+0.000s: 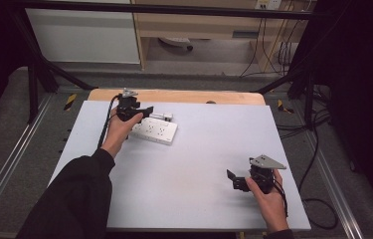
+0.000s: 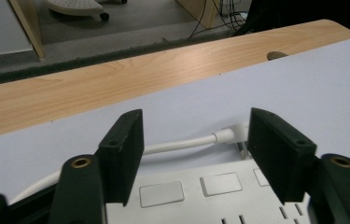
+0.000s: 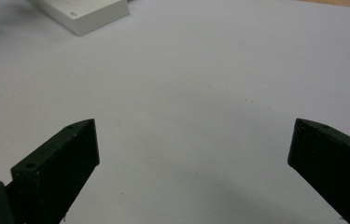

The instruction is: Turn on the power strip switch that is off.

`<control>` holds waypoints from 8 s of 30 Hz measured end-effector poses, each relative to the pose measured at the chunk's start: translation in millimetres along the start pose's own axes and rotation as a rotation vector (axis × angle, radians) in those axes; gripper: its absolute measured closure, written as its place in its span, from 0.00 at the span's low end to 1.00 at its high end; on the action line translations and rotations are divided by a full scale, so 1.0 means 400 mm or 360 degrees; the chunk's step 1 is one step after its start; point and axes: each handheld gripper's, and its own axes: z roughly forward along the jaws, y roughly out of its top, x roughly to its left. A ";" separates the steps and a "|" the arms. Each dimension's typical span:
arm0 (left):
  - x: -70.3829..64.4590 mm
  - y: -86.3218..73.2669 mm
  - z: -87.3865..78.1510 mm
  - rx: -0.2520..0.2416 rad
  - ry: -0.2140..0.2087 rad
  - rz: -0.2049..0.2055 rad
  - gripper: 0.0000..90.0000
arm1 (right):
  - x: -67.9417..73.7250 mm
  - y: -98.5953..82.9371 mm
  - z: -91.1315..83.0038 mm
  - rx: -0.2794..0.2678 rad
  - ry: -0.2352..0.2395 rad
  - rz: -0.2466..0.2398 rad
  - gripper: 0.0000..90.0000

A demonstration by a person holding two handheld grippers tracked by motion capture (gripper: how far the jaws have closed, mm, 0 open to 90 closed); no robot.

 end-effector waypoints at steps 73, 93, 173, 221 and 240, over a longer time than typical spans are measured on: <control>-0.019 -0.068 0.056 0.0142 -0.0076 0.0048 1.00 | -0.003 -0.001 -0.002 0.0001 0.0003 0.0008 0.03; -0.016 -0.073 0.059 0.0131 -0.0086 0.0027 1.00 | -0.003 -0.001 -0.002 0.0003 0.0003 0.0010 0.03; -0.025 -0.082 0.038 -0.0001 -0.0135 -0.0009 0.63 | -0.001 0.000 -0.001 0.0007 0.0005 0.0007 0.03; -0.038 -0.042 -0.059 -0.0006 -0.0229 -0.0084 0.09 | 0.002 0.002 0.001 0.0008 0.0015 0.0009 0.03; -0.028 -0.058 -0.157 -0.0038 -0.0282 -0.0088 0.09 | 0.004 0.003 0.003 0.0011 0.0021 -0.0003 0.03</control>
